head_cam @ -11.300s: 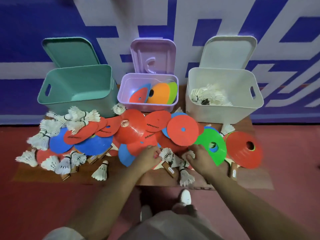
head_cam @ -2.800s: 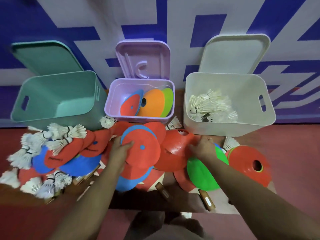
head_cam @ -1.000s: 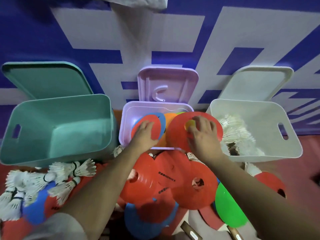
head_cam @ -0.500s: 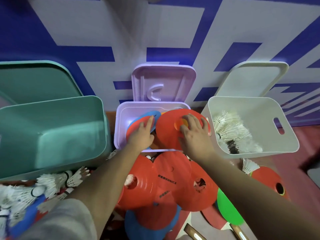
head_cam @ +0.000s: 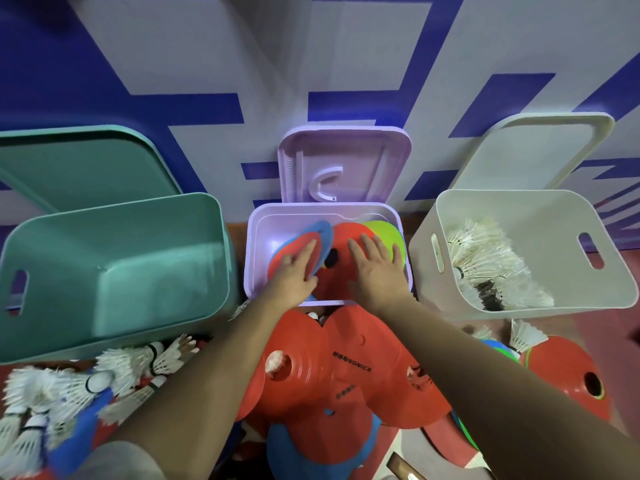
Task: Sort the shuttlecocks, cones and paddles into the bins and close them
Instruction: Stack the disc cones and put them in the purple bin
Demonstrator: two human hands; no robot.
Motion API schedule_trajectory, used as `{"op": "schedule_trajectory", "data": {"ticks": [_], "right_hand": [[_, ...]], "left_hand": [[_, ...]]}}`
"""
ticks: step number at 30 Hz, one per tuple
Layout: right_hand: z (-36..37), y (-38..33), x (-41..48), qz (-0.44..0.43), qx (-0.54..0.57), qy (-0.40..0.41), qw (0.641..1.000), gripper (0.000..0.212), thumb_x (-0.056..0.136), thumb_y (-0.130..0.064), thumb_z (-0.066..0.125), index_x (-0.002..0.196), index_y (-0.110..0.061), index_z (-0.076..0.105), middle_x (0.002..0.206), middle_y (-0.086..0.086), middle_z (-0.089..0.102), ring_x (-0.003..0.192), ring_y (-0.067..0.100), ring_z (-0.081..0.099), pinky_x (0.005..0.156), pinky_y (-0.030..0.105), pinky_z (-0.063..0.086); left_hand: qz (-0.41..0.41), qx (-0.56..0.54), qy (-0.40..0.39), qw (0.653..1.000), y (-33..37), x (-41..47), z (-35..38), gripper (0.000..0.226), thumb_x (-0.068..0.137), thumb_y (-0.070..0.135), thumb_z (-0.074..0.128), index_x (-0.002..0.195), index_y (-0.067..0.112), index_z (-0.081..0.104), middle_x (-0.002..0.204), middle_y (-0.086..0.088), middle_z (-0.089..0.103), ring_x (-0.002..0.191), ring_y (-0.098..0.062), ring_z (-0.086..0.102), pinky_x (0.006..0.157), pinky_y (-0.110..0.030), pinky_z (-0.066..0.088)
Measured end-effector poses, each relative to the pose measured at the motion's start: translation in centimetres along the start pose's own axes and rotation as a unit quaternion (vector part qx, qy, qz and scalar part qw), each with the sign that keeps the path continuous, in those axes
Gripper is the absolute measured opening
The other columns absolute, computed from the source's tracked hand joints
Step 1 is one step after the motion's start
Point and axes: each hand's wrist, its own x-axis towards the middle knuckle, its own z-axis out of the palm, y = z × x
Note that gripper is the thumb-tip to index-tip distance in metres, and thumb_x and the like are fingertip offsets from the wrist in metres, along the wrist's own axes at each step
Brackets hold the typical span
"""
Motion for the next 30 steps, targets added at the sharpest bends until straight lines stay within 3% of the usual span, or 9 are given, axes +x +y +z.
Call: {"op": "schedule_trajectory", "data": {"ticks": [3,6,10,13,17,20,22,26,30], "right_hand": [[0.7,1.6,-1.1,-0.019,0.063,-0.019,0.998,0.067,0.086,-0.031,0.059,0.146,-0.014,0.035,0.161,0.011,0.017,0.150,0.029,0.012,0.119,0.052,0.014],[0.5,2.6,-3.1,-0.026,0.146,0.070,0.986,0.055,0.085,-0.032,0.056,0.134,-0.007,0.050,0.148,0.018,0.040,0.139,0.034,0.036,0.114,0.049,0.030],[0.3,2.7,-7.5,-0.022,0.230,0.139,0.963,0.034,0.087,-0.032,0.054,0.108,-0.007,0.060,0.110,0.012,0.056,0.105,0.031,0.054,0.093,0.038,0.045],[1.3,2.5,-11.3,-0.005,0.284,0.102,0.953,0.025,0.089,-0.024,0.061,0.106,-0.006,0.060,0.105,0.011,0.056,0.104,0.028,0.052,0.093,0.036,0.042],[2.5,1.2,-14.5,0.023,0.322,-0.020,0.946,0.029,0.093,-0.025,0.059,0.114,-0.005,0.057,0.112,0.015,0.061,0.108,0.032,0.057,0.089,0.034,0.041],[2.6,-0.6,-14.9,0.073,0.408,-0.120,0.902,0.037,0.094,-0.029,0.060,0.123,-0.006,0.054,0.117,0.015,0.066,0.110,0.029,0.061,0.089,0.033,0.044],[3.2,-1.4,-14.8,0.092,0.458,-0.168,0.868,0.037,0.093,-0.031,0.061,0.122,-0.008,0.055,0.116,0.012,0.067,0.107,0.026,0.063,0.089,0.032,0.047],[3.9,-1.9,-15.1,0.132,0.558,-0.159,0.804,0.033,0.091,-0.031,0.066,0.107,-0.004,0.061,0.086,0.011,0.069,0.075,0.022,0.065,0.074,0.040,0.054],[3.3,-0.3,-15.8,0.179,0.636,-0.126,0.740,0.033,0.087,-0.038,0.071,0.094,-0.006,0.063,0.071,0.008,0.063,0.056,0.015,0.056,0.050,0.024,0.047]], "left_hand": [[-0.023,0.037,-0.050,0.998,0.2,0.3,0.3,0.088,0.086,0.044,0.065,0.151,0.047,0.006,0.152,-0.014,0.027,0.140,-0.029,0.033,0.112,-0.038,0.032],[-0.035,0.040,-0.042,0.998,0.9,-0.4,-0.1,0.084,0.086,0.047,0.064,0.153,0.035,0.015,0.154,-0.013,0.027,0.141,-0.026,0.031,0.114,-0.037,0.031],[0.017,-0.023,0.124,0.992,1.3,-4.8,-0.7,0.043,0.090,0.024,0.061,0.131,0.014,0.055,0.129,-0.010,0.052,0.122,-0.026,0.052,0.105,-0.032,0.040],[0.073,-0.011,0.259,0.963,0.8,-10.3,0.6,0.018,0.083,0.012,0.059,0.100,0.009,0.065,0.097,-0.007,0.058,0.089,-0.026,0.062,0.087,-0.041,0.051],[0.004,-0.007,0.193,0.981,0.2,-15.9,5.1,0.023,0.081,0.010,0.067,0.104,0.006,0.063,0.101,-0.009,0.057,0.096,-0.028,0.059,0.091,-0.042,0.047],[-0.110,0.048,0.128,0.985,-0.1,-17.3,8.1,0.056,0.080,0.026,0.073,0.128,0.006,0.051,0.125,-0.019,0.048,0.117,-0.037,0.049,0.103,-0.038,0.039],[-0.140,0.041,0.164,0.976,0.4,-17.7,9.0,0.056,0.080,0.017,0.070,0.131,0.007,0.048,0.125,-0.020,0.047,0.114,-0.039,0.052,0.099,-0.040,0.042],[-0.042,0.000,0.259,0.965,1.6,-18.2,8.9,0.045,0.076,-0.003,0.061,0.120,0.008,0.058,0.094,-0.008,0.062,0.090,-0.028,0.062,0.085,-0.037,0.045],[0.027,-0.112,0.255,0.960,3.2,-20.2,9.1,0.039,0.080,-0.004,0.062,0.113,0.017,0.056,0.081,0.007,0.053,0.073,-0.003,0.054,0.077,-0.028,0.048]]}}
